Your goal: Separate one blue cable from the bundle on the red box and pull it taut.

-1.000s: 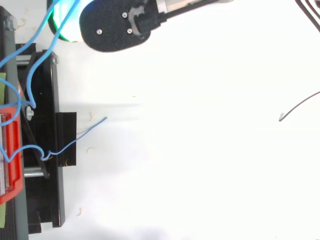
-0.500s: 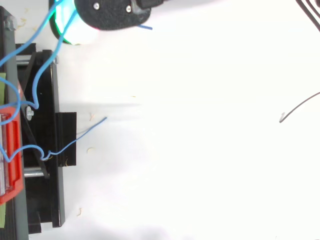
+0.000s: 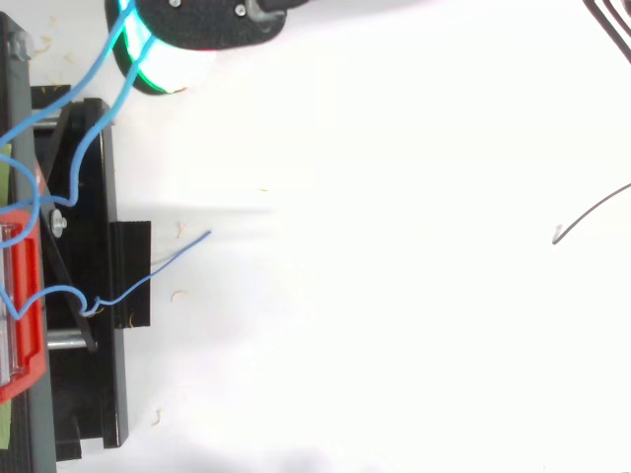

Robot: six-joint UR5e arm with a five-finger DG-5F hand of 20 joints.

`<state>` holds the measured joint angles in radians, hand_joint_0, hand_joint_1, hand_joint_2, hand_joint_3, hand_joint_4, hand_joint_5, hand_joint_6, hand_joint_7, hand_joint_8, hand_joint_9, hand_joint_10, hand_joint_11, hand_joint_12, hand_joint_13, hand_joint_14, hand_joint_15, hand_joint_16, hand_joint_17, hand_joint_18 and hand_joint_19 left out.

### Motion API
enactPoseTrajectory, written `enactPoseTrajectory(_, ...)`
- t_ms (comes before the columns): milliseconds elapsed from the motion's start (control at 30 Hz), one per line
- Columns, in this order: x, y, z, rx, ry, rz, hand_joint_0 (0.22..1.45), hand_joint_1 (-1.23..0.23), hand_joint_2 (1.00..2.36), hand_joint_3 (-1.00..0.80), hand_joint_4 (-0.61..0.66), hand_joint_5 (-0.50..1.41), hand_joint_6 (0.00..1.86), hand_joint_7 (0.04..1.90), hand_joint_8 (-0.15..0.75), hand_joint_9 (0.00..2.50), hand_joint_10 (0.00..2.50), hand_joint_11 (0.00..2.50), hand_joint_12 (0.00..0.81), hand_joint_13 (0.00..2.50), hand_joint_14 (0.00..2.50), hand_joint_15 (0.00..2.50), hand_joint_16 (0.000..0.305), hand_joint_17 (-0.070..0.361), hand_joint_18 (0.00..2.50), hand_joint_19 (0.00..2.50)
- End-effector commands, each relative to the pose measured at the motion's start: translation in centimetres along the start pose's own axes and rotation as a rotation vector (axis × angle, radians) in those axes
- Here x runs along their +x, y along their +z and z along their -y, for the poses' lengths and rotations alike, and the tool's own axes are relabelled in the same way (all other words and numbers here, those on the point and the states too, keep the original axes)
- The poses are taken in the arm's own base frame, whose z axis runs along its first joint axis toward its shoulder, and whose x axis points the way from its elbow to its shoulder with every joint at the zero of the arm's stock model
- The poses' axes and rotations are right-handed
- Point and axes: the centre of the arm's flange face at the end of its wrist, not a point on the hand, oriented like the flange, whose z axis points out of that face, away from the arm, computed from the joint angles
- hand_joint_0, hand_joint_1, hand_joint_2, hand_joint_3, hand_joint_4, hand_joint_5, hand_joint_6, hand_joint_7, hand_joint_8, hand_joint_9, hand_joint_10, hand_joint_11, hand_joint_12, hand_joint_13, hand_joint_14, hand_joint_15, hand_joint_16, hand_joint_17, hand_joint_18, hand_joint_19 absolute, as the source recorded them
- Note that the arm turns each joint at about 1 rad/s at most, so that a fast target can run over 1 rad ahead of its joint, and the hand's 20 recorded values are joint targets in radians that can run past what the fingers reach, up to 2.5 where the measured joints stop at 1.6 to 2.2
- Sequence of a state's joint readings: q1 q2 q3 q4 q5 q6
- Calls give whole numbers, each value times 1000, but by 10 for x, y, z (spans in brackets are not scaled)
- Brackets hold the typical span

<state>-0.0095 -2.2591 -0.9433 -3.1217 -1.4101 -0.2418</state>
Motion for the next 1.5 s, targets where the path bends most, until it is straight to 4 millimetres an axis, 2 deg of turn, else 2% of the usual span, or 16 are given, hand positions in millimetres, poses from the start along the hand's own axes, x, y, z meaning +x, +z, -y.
enactPoseTrajectory(0,0,0,-1,-2,-5,2,577,-498,1027,-166,176,76,503,1280,213,804,0,0,384,586,1,68,58,131,625,330)
enactPoseTrajectory(100,0,1,-2,-4,-6,3,525,-530,1300,-235,199,69,502,1301,237,784,0,0,399,598,3,87,61,138,650,338)
enactPoseTrajectory(133,0,1,-2,-4,-6,3,522,-529,1308,-231,199,69,502,1297,238,785,0,0,400,600,3,91,61,138,651,336)
enactPoseTrajectory(233,0,1,-2,-4,-6,1,539,-605,1241,-207,184,61,502,1299,236,756,0,0,400,597,4,106,61,138,648,346)
enactPoseTrajectory(300,0,1,-2,-4,-6,0,613,-688,1000,-160,184,45,501,1352,234,719,0,0,383,572,5,130,57,128,609,365)
enactPoseTrajectory(467,-5,0,-7,-8,-5,5,617,-755,1006,-185,113,-4,565,1222,205,605,0,0,353,481,6,155,50,112,509,375)
enactPoseTrajectory(567,-6,-1,-7,12,-8,2,610,-830,1011,-154,-22,-82,752,850,182,507,0,31,335,394,7,160,47,106,434,380)
enactPoseTrajectory(733,-7,-2,-8,22,-10,-1,630,-892,1013,-160,14,-134,869,738,173,415,1,62,330,342,6,160,46,103,382,374)
enactPoseTrajectory(800,-6,-2,-9,20,-11,-2,637,-933,1012,-309,79,-157,909,683,184,390,5,136,330,310,7,172,45,101,345,377)
enactPoseTrajectory(933,-7,-2,-10,18,-9,0,560,-869,1004,-430,95,-140,920,665,203,447,5,147,342,334,9,185,46,105,353,390)
enactPoseTrajectory(1033,-7,-2,-10,18,-9,0,489,-625,1000,-500,88,-90,879,781,226,575,4,112,360,406,8,195,50,112,398,414)
enactPoseTrajectory(1100,-7,-2,-10,18,-9,0,544,-393,1000,-500,70,-74,867,844,211,644,4,113,338,438,9,208,46,103,405,444)
enactPoseTrajectory(1133,-7,-2,-10,16,-11,1,567,-366,1000,-500,74,-72,866,848,210,675,4,133,332,457,9,220,44,100,407,455)
enactPoseTrajectory(1267,-7,-2,-12,15,-9,0,599,-448,1010,-267,132,-73,863,824,252,759,9,252,363,486,10,260,49,110,436,473)
enactPoseTrajectory(1433,-6,-2,-11,16,-9,-1,591,-585,1000,-140,184,-88,885,711,311,849,12,399,426,546,10,283,61,137,526,442)
enactPoseTrajectory(1467,-6,-2,-11,16,-9,-1,561,-655,1115,-131,197,-98,900,665,321,850,12,435,436,553,10,284,63,141,541,436)
